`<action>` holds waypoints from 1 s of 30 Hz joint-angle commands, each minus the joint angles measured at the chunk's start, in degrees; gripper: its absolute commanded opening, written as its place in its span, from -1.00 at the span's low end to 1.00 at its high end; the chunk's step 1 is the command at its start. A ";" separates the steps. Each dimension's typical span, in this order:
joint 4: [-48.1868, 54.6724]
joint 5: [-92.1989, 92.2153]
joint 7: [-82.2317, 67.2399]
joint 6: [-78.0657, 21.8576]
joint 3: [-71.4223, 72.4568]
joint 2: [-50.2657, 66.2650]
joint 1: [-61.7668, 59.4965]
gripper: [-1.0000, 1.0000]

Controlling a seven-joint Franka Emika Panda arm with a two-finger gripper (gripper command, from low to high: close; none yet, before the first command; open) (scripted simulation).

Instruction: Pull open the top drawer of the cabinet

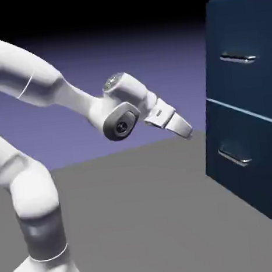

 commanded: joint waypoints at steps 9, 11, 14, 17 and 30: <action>6.93 -22.43 -2.40 -7.11 16.79 16.83 -10.23 0.00; 8.47 -27.41 -2.93 -8.69 20.52 20.57 -12.50 0.00; 10.79 -34.89 -3.73 -11.06 26.12 26.18 -15.91 0.00; 13.10 -42.36 -4.53 -13.44 31.71 31.79 -19.32 0.00; 23.11 -74.76 -8.00 -23.71 55.96 56.10 -34.09 0.00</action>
